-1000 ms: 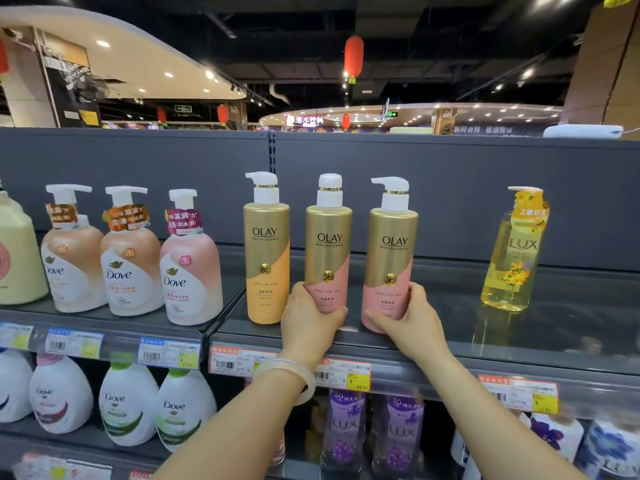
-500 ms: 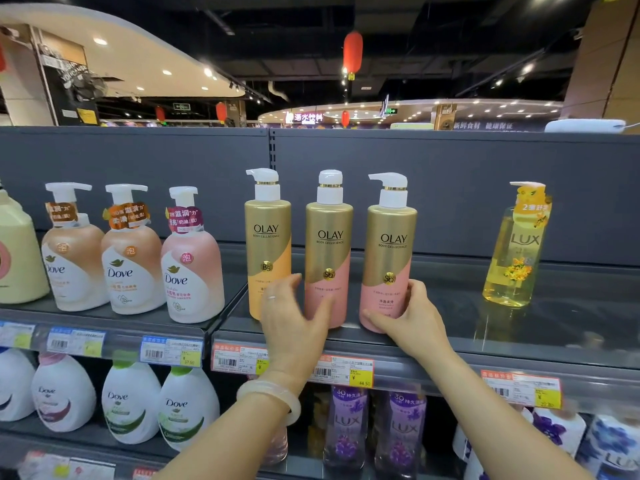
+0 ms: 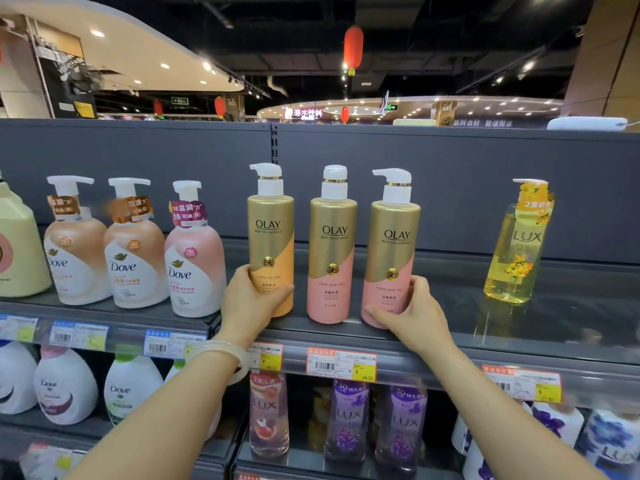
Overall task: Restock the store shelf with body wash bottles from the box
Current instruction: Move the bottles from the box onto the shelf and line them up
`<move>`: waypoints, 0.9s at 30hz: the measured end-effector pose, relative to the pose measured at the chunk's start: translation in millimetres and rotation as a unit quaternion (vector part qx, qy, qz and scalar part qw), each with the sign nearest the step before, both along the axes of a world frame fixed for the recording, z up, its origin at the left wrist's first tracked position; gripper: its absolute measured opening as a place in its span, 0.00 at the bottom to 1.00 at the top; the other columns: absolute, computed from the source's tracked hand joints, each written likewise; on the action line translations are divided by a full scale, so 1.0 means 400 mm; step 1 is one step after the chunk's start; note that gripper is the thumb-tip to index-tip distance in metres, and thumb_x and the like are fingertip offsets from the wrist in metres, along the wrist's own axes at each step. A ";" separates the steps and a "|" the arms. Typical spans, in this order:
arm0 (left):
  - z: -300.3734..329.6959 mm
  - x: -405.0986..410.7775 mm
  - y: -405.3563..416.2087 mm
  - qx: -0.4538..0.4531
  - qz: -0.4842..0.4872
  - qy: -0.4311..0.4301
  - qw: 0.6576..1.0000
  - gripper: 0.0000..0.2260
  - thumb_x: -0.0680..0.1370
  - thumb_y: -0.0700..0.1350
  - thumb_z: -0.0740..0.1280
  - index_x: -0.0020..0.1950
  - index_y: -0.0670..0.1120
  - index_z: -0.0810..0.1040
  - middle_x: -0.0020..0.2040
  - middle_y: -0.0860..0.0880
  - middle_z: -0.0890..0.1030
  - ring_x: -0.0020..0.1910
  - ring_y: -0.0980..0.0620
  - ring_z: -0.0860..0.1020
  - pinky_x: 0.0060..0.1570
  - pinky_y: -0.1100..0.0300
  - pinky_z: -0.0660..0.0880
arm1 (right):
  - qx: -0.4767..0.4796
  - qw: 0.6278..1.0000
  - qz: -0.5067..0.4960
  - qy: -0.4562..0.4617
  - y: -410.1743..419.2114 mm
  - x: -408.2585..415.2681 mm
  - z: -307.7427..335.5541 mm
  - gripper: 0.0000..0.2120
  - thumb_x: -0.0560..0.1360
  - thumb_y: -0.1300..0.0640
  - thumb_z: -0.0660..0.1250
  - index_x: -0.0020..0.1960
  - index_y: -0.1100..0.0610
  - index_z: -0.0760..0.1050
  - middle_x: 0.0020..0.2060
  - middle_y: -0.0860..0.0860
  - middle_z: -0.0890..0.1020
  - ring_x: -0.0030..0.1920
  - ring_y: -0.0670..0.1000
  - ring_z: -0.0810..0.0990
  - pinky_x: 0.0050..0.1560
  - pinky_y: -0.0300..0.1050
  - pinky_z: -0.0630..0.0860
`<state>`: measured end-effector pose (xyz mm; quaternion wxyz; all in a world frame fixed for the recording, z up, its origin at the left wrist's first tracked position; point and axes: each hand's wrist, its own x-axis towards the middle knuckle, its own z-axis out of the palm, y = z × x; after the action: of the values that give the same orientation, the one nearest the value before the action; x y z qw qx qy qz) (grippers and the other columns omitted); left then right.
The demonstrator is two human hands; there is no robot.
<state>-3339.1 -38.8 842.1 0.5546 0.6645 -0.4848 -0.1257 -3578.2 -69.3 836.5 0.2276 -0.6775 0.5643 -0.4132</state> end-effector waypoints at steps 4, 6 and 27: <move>-0.010 -0.001 0.002 -0.005 0.006 0.000 1.000 0.27 0.68 0.49 0.76 0.63 0.45 0.69 0.57 0.47 0.77 0.52 0.51 0.75 0.57 0.51 0.74 | -0.001 1.000 -0.005 0.010 0.001 0.004 -0.001 0.34 0.63 0.46 0.77 0.61 0.52 0.63 0.57 0.49 0.77 0.56 0.51 0.77 0.51 0.48 0.76; -0.011 -0.004 0.002 -0.006 0.014 -0.004 1.000 0.27 0.68 0.49 0.75 0.63 0.45 0.69 0.57 0.47 0.77 0.53 0.50 0.76 0.57 0.51 0.74 | -0.001 1.000 -0.008 0.014 -0.002 0.006 -0.003 0.34 0.64 0.46 0.77 0.61 0.53 0.63 0.56 0.49 0.77 0.53 0.50 0.77 0.49 0.47 0.75; -0.227 0.040 0.317 0.066 -0.040 -0.224 0.971 0.32 0.71 0.52 0.72 0.71 0.42 0.66 0.72 0.43 0.66 0.72 0.45 0.63 0.70 0.55 0.58 | -0.200 0.949 0.135 0.202 0.276 0.186 -0.160 0.24 0.73 0.52 0.67 0.65 0.63 0.70 0.63 0.59 0.73 0.64 0.59 0.72 0.65 0.55 0.70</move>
<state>-3323.2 87.8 751.4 0.3810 0.6913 -0.6134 -0.0275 -3503.9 41.2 772.6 0.0225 -0.8480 0.4079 -0.3377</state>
